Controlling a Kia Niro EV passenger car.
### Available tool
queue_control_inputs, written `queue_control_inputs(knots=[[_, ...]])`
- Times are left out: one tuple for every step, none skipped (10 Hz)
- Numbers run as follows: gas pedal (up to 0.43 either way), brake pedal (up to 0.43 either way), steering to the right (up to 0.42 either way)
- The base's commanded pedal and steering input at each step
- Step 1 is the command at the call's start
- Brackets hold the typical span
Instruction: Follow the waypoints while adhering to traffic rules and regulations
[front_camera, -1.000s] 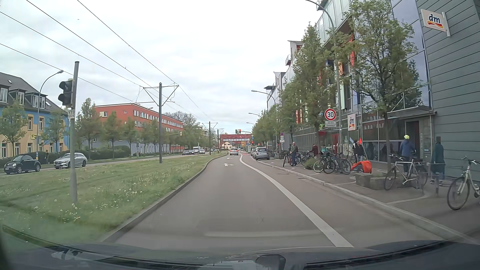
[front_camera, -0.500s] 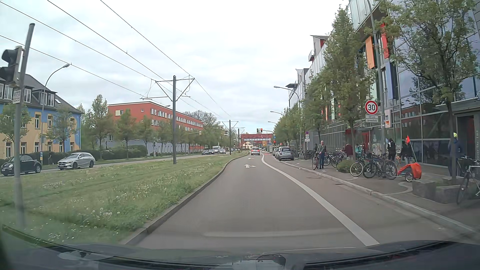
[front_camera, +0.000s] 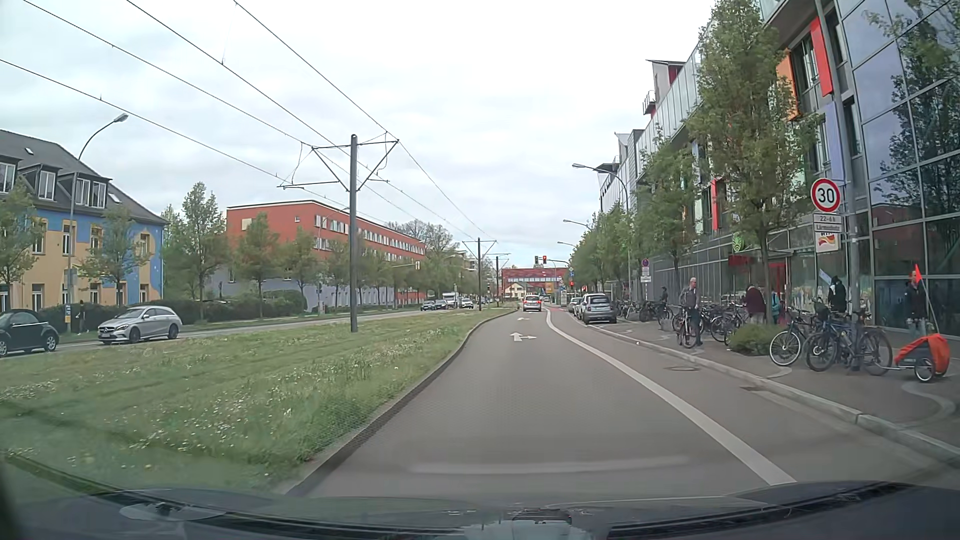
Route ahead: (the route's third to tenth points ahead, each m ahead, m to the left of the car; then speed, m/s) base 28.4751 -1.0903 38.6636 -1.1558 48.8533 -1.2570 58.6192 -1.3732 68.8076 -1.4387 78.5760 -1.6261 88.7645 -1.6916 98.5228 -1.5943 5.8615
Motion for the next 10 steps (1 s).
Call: queue_control_inputs(knots=[[0.087,0.0,-0.005],[0.087,0.0,0.004],[0.087,0.0,0.007],[0.087,0.0,0.008],[0.087,0.0,0.008],[0.087,0.0,0.008],[0.087,0.0,0.01],[0.087,0.0,0.01],[0.087,0.0,0.011],[0.087,0.0,0.013]])
